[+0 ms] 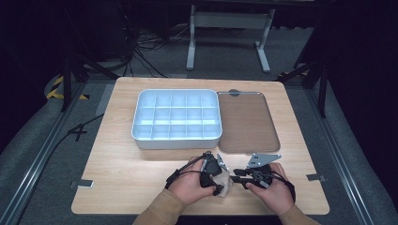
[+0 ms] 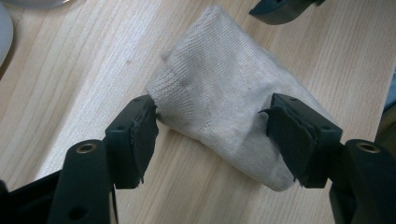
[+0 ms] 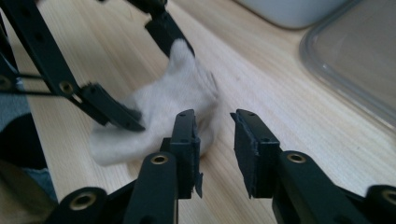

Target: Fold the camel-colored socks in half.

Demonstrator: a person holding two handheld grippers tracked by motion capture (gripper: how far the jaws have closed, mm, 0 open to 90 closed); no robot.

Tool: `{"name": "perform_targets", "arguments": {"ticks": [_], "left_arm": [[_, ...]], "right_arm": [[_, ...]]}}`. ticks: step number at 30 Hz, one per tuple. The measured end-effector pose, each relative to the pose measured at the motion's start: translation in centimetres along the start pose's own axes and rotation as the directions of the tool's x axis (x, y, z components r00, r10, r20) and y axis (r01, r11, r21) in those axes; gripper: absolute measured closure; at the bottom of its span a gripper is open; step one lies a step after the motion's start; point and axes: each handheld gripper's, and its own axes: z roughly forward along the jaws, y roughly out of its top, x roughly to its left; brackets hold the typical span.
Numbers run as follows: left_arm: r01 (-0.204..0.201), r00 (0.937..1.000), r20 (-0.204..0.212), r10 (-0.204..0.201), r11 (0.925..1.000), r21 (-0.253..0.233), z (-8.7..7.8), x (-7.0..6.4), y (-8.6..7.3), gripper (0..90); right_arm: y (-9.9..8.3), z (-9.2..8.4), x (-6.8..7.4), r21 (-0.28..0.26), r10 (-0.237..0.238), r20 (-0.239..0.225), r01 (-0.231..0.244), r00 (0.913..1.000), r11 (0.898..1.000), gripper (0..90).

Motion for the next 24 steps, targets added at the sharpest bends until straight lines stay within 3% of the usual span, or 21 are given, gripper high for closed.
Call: {"name": "perform_targets", "arguments": {"ticks": [8,13,22,24], "left_arm": [[0.002,0.9999,-0.013,-0.002,1.0,-0.006,0.0,-0.2,0.0,33.8],[0.005,0.9999,-0.015,-0.005,0.9998,-0.021,-0.2,-0.5,-0.2,35.1],[0.006,0.9995,-0.032,-0.007,0.9998,-0.021,-1.1,-0.5,-0.7,35.6],[0.025,0.9987,-0.043,-0.026,0.9993,-0.027,-1.8,-0.2,-1.2,35.7]], "right_arm": [[0.2,0.8,0.5,-0.06,0.076,-0.026,-0.078,0.9968,0.995,54.2],[0.3,1.6,0.5,-0.08,0.091,-0.024,-0.093,0.9955,0.992,51.2],[-0.2,3.2,-0.5,-0.015,0.146,-0.056,-0.147,0.9877,0.989,46.9],[-0.1,3.3,-0.6,-0.002,0.145,-0.061,-0.145,0.9875,0.989,46.9]]}}
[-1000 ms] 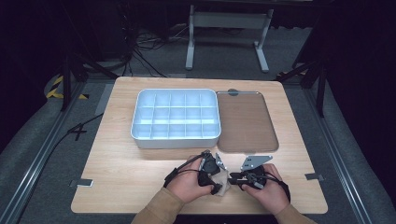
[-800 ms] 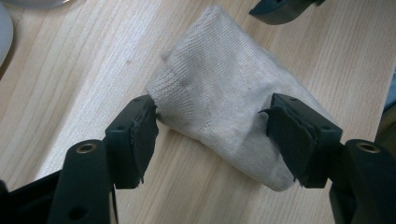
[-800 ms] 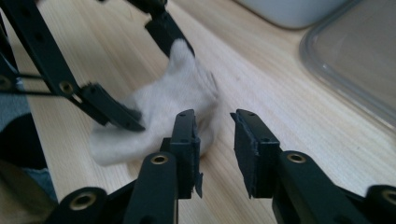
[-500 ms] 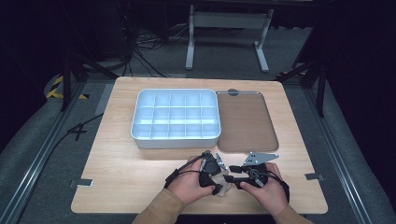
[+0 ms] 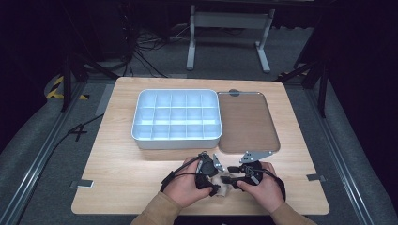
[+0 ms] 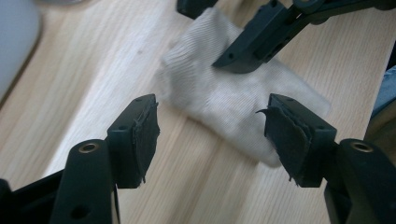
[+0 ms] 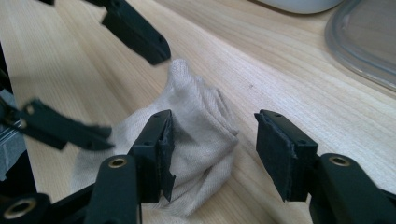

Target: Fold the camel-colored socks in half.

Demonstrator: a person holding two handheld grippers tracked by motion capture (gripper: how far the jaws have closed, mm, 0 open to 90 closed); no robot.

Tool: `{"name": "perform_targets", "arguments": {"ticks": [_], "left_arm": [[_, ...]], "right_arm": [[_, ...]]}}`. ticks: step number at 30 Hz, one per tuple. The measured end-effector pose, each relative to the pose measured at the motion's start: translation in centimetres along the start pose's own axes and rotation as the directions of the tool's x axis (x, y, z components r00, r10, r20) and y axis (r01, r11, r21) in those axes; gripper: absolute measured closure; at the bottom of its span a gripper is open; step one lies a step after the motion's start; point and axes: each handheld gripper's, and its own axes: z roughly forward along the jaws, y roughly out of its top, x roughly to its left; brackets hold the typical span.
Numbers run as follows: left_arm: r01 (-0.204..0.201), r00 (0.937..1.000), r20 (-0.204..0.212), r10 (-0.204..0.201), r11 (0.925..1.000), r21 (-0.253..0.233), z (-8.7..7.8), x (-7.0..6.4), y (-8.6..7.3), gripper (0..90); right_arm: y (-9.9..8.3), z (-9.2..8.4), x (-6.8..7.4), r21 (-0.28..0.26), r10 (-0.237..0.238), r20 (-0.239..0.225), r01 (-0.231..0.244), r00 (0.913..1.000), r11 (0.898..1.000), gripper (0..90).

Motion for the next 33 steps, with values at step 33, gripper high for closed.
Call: {"name": "perform_targets", "arguments": {"ticks": [33], "left_arm": [[0.11,0.9911,-0.07,-0.114,0.9922,-0.059,-3.2,2.0,-2.5,37.2]], "right_arm": [[1.2,1.0,0.2,0.077,-0.015,-0.188,0.03,0.9821,0.997,78.7]]}}
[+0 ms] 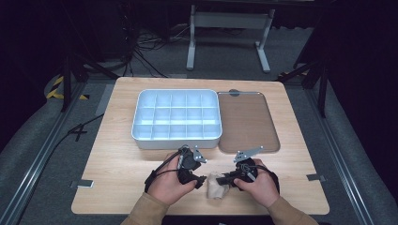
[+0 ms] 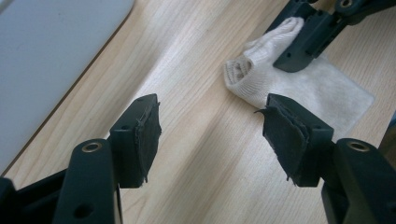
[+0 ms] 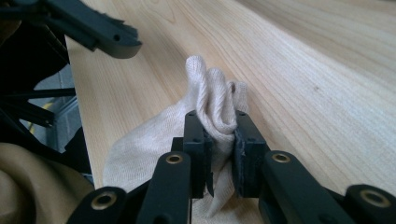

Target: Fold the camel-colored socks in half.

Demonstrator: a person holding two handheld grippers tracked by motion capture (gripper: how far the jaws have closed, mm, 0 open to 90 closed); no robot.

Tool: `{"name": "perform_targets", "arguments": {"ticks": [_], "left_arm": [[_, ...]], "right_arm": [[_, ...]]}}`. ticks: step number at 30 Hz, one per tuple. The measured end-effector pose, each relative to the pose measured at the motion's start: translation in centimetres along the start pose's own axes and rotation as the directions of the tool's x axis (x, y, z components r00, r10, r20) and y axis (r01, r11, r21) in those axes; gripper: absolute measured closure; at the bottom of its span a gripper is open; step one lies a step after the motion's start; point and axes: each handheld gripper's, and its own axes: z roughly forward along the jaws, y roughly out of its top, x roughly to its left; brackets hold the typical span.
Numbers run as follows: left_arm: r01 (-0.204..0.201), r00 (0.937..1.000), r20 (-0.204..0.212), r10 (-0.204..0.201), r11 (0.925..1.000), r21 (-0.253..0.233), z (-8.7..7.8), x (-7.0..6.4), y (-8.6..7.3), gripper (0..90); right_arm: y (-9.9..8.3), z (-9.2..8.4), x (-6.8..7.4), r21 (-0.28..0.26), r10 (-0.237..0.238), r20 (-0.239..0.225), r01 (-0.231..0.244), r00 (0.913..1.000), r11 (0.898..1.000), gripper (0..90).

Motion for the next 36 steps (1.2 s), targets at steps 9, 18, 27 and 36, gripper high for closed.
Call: {"name": "perform_targets", "arguments": {"ticks": [9,18,27,36], "left_arm": [[0.01,0.9999,-0.003,-0.011,0.9999,-0.009,-0.4,0.3,-0.1,37.4],[0.046,0.9988,-0.016,-0.046,0.9987,-0.02,-1.1,1.0,-0.5,37.3],[0.049,0.9986,-0.018,-0.05,0.9986,-0.016,-1.2,1.2,-0.5,37.3],[0.054,0.9984,-0.018,-0.054,0.9984,-0.018,-1.2,1.3,-0.5,37.3]], "right_arm": [[0.6,-0.9,1.1,-0.016,-0.055,0.032,0.056,0.9979,0.998,78.9],[1.2,-2.4,1.4,-0.049,-0.074,0.049,0.077,0.996,0.996,78.9],[1.9,-4.0,1.6,-0.106,-0.093,0.084,0.101,0.9921,0.989,78.8],[2.6,-5.6,1.7,-0.17,-0.111,0.125,0.132,0.9859,0.977,78.8]]}}
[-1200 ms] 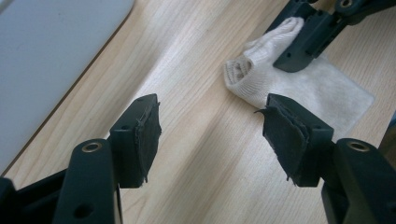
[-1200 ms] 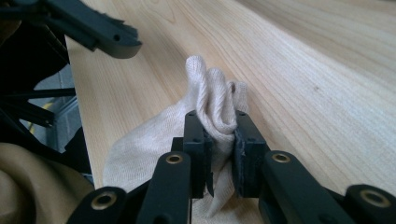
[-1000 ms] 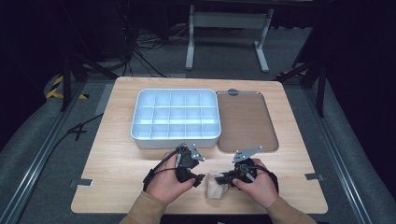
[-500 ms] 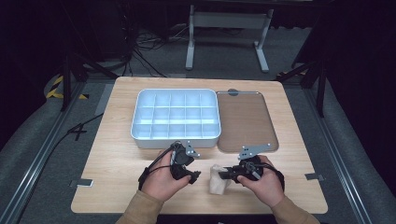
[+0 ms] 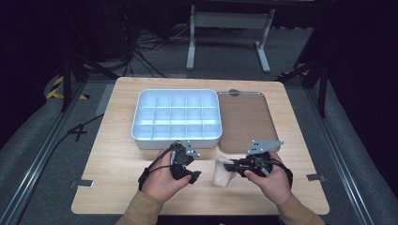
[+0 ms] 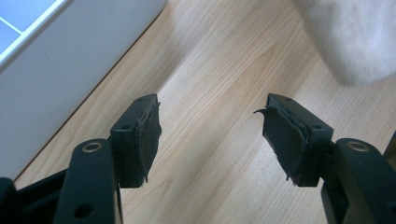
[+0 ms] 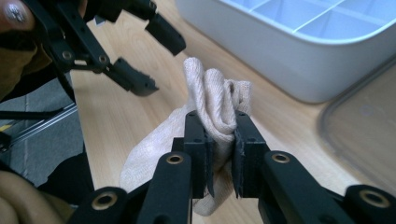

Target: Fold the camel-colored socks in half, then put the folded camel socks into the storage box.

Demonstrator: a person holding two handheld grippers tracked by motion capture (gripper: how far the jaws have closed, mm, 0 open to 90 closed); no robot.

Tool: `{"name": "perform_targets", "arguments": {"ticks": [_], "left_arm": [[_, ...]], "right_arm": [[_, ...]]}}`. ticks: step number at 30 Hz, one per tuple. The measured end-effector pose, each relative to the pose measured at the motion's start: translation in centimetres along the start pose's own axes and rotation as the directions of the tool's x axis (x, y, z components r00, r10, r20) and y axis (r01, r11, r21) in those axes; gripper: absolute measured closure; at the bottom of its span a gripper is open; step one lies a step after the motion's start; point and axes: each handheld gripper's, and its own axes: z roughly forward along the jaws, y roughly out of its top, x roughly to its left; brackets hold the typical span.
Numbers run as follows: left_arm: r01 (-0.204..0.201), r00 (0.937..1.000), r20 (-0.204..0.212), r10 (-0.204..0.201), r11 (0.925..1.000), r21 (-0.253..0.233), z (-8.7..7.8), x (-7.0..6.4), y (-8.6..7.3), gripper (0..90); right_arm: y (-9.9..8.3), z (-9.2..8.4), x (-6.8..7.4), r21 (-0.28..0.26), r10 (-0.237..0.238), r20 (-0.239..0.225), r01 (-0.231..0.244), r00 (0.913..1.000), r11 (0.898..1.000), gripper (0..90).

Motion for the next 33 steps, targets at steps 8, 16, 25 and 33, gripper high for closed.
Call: {"name": "perform_targets", "arguments": {"ticks": [8,16,25,33], "left_arm": [[0.004,1.0,-0.004,-0.004,1.0,0.0,0.0,0.0,0.0,37.3],[0.005,1.0,-0.002,-0.005,1.0,0.008,0.0,0.1,-0.1,37.3],[0.009,0.9999,-0.009,-0.009,1.0,0.001,-0.3,0.2,-0.1,37.2],[0.019,0.9997,-0.014,-0.019,0.9998,-0.007,-0.6,0.5,-0.4,37.2]], "right_arm": [[0.7,-1.3,-0.2,-0.053,-0.038,0.039,0.04,0.9985,0.998,78.8],[0.9,-2.0,-0.4,-0.103,-0.064,0.079,0.072,0.9948,0.992,78.8],[1.6,-2.3,-0.9,-0.134,-0.091,0.1,0.104,0.9908,0.985,78.6],[3.2,-2.4,-2.0,-0.119,-0.102,0.129,0.118,0.9863,0.986,78.6]]}}
